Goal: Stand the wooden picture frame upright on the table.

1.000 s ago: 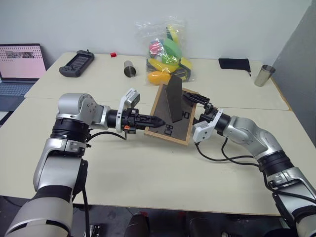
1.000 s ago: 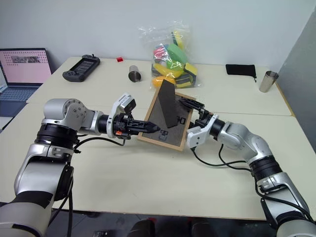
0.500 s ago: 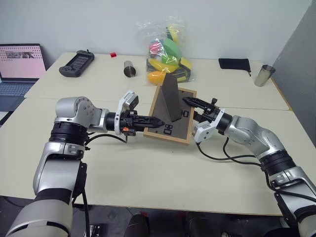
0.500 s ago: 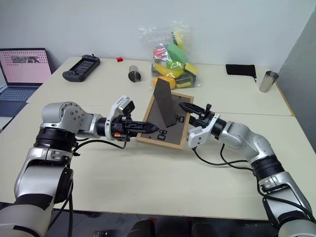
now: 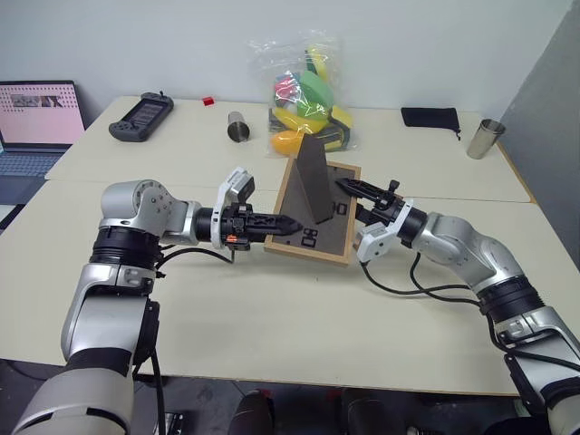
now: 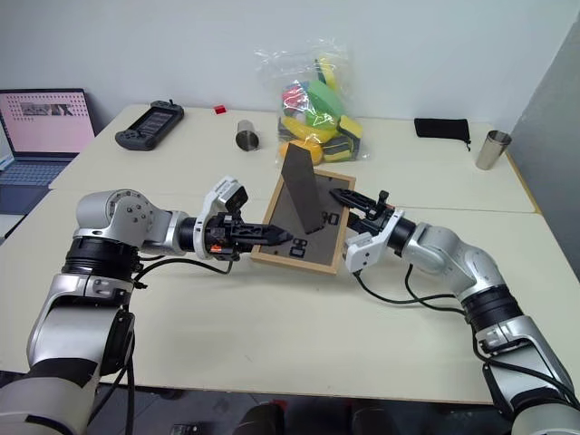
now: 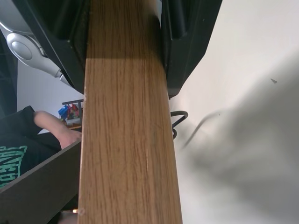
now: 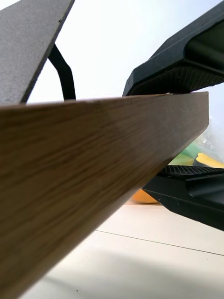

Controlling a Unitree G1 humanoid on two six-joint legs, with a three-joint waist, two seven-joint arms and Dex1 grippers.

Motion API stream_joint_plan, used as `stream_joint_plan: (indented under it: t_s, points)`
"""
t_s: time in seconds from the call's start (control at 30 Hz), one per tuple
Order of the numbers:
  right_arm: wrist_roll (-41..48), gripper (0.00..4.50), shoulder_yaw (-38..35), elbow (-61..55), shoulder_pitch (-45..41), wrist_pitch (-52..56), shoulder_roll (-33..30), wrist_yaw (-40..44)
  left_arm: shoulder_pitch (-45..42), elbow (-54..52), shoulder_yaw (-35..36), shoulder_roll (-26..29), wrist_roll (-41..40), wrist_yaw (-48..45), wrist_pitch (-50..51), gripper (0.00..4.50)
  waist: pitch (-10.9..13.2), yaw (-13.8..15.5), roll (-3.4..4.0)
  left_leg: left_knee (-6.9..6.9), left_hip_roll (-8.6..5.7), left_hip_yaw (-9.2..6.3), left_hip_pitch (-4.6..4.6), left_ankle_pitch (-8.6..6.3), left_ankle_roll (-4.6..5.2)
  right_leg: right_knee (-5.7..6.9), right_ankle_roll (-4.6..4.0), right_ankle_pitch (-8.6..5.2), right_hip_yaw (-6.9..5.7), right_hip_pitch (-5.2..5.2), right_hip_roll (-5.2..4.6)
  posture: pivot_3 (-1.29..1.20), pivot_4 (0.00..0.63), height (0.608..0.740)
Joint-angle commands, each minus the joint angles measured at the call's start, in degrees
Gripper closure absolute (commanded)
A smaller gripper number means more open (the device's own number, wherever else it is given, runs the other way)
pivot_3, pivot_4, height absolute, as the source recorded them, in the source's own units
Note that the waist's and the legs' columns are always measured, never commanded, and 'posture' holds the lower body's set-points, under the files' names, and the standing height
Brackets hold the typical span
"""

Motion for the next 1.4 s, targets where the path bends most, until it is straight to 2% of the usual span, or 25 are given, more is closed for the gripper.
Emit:
stream_joint_plan:
  t_s: [0.03,0.3,0.67,0.77,0.9,1.0,1.17,1.3,1.4]
  points:
    - [1.71,2.85,-1.37,-1.62,-0.36,1.72,0.07,0.25,-0.62,-3.32,0.81,0.95,0.19,1.27,-2.09,2.22,0.0,0.03,0.0,0.0,0.0,-0.01,0.0,0.0,0.0,0.0,0.0,0.0,-0.01,0.01,0.0,0.0,0.15,0.74]
    - [2.04,2.85,-1.14,-2.24,0.0,2.23,0.34,1.17,-1.54,-1.77,-0.14,1.42,0.77,1.13,-3.06,0.4,0.0,0.0,0.0,0.0,-0.01,0.0,0.02,0.0,0.0,0.0,0.0,0.0,0.0,0.04,-0.01,0.0,0.15,0.74]
    - [3.36,2.85,-0.69,-1.7,0.07,0.72,-0.07,2.33,-1.88,-2.99,0.54,4.21,0.24,-1.24,-4.8,0.4,0.0,-0.04,0.0,0.0,-0.01,0.0,0.03,0.0,0.0,-0.01,0.0,0.0,0.0,0.04,-0.01,0.0,0.15,0.74]
    - [3.18,3.17,-0.57,-1.34,0.08,0.09,-0.18,2.61,-1.99,-2.73,0.92,4.97,0.24,-1.75,-5.42,0.39,0.0,-0.03,0.0,-0.01,-0.01,0.0,0.03,0.0,0.0,0.0,0.0,0.0,-0.01,0.04,-0.01,0.0,0.15,0.74]
    - [3.47,3.18,-1.12,-0.7,-0.22,1.05,0.34,2.82,-2.13,-2.86,1.09,5.91,0.71,-2.08,-6.84,0.39,0.0,-0.02,0.0,0.0,-0.02,0.0,0.03,0.0,0.0,-0.01,0.0,0.0,-0.01,0.06,-0.01,0.0,0.15,0.74]
    - [4.43,3.18,-1.31,-0.01,-0.12,1.66,0.22,4.0,-2.72,-3.55,3.81,7.5,0.16,-1.95,-8.5,0.39,0.0,-0.02,0.0,0.0,-0.01,-0.01,0.05,0.0,0.0,0.0,0.0,0.0,-0.02,0.06,-0.01,0.0,0.15,0.74]
    - [12.4,3.18,-3.13,1.09,0.96,4.97,0.39,9.26,4.38,-15.46,11.65,11.31,-1.93,-1.84,-16.47,0.39,0.0,-0.46,0.0,-0.02,0.03,0.0,0.05,0.0,0.0,-0.02,0.0,0.0,-0.02,0.06,-0.01,0.0,0.15,0.74]
    - [21.17,3.18,-4.43,1.23,1.74,8.89,1.29,15.85,13.06,-24.74,17.46,10.27,-1.59,2.72,-22.93,0.39,0.0,-0.51,0.01,-0.04,0.02,0.06,0.23,-0.01,0.01,-0.08,0.0,0.0,-0.06,0.31,-0.12,0.0,0.15,0.74]
    - [28.17,3.18,-5.38,-0.18,2.27,14.05,2.65,21.79,19.15,-30.22,21.93,6.71,-2.38,8.4,-26.17,0.39,0.0,-0.49,0.0,-0.02,0.01,0.14,0.37,-0.1,0.17,-0.09,0.01,0.0,-0.02,0.48,-0.15,0.0,0.15,0.74]
